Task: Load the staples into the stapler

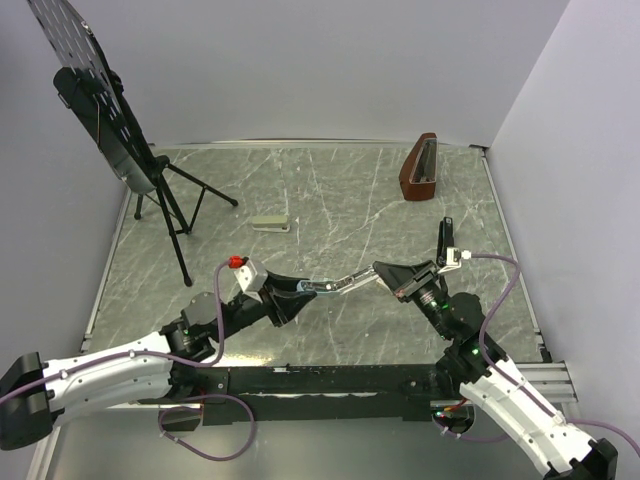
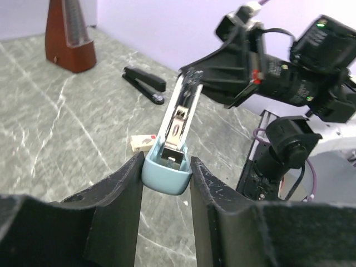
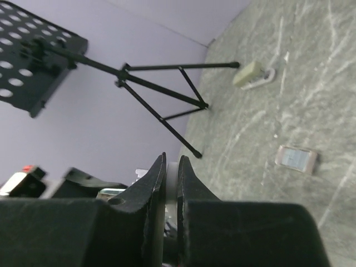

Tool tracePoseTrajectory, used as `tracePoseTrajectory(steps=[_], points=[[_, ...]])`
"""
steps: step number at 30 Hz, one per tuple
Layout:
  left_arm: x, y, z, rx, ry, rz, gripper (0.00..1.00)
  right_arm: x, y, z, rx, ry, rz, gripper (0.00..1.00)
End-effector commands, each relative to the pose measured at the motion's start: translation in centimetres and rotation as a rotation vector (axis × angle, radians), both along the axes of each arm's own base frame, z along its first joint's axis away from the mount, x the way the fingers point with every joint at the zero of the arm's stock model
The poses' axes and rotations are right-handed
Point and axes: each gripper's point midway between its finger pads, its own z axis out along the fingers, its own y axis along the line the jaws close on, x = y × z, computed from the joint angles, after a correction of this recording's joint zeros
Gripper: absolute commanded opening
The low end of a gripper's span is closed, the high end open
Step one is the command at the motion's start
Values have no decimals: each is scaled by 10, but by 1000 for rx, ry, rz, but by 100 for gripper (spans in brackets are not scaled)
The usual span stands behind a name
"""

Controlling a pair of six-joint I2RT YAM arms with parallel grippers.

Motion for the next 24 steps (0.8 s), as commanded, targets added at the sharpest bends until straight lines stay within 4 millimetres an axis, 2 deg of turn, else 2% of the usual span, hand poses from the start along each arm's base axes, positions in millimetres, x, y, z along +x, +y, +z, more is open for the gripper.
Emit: tracePoseTrajectory(steps=[1, 8, 10, 14, 16, 19, 20, 21, 22, 23, 24], points=[[23, 20, -3, -87, 106, 153, 40, 10, -25, 52, 163, -126, -123, 0], [23, 26, -18, -143, 207, 175, 45, 11, -23, 45, 210, -96, -108, 0], [23, 25, -22, -164, 242, 177, 50, 11, -22, 42, 213, -82, -102, 0], [31, 29, -35, -227, 387, 240, 54, 14, -19, 36, 160, -74, -102, 0], [36, 30, -37, -239, 423, 272, 63, 16, -14, 31, 112, -63, -85, 0], [28, 20, -21, -238, 398, 196, 82, 22, -11, 12, 19, -27, -89, 0], [26, 16, -11, -226, 368, 171, 88, 24, -10, 7, 9, -25, -90, 0], [25, 13, -10, -203, 362, 160, 96, 24, -10, 6, 2, -36, -91, 0], [24, 11, -7, -185, 353, 154, 99, 27, -11, 0, -22, -20, -105, 0], [26, 9, 5, -179, 330, 152, 99, 29, -12, -3, -53, -22, -114, 0], [26, 11, -3, -131, 349, 173, 99, 30, -12, -4, -69, -26, -110, 0]])
